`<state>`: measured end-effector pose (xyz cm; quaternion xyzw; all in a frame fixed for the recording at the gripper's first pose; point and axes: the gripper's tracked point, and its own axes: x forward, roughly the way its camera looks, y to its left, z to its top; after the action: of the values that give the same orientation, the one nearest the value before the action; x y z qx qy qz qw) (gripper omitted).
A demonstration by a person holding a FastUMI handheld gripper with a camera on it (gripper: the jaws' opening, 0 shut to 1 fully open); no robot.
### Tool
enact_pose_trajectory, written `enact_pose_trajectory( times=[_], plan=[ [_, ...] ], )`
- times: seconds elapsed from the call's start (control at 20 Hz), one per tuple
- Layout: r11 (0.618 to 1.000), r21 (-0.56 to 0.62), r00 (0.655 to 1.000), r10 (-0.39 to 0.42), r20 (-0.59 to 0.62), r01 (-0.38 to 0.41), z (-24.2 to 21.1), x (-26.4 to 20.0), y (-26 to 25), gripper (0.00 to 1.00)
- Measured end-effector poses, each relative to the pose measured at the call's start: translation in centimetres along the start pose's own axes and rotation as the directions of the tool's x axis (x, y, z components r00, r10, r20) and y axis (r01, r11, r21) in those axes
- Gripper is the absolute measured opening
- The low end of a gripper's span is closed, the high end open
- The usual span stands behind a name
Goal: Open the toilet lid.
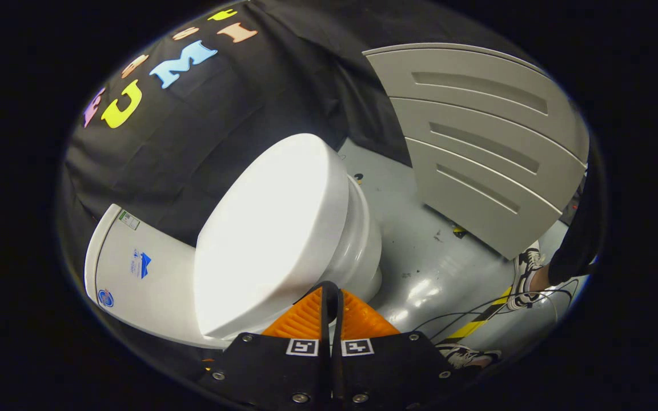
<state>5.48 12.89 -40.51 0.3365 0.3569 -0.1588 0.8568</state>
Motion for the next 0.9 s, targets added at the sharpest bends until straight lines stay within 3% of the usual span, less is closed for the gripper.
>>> enact_pose_trajectory(
  times=[0.65,0.9],
  plan=[
    [0.982,-0.176,0.995,-0.060,0.081,0.074,1.7,-2.5,2.3,0.00],
    [0.976,-0.189,0.990,-0.084,0.116,0.105,2.5,-4.1,3.7,0.01]
  ],
)
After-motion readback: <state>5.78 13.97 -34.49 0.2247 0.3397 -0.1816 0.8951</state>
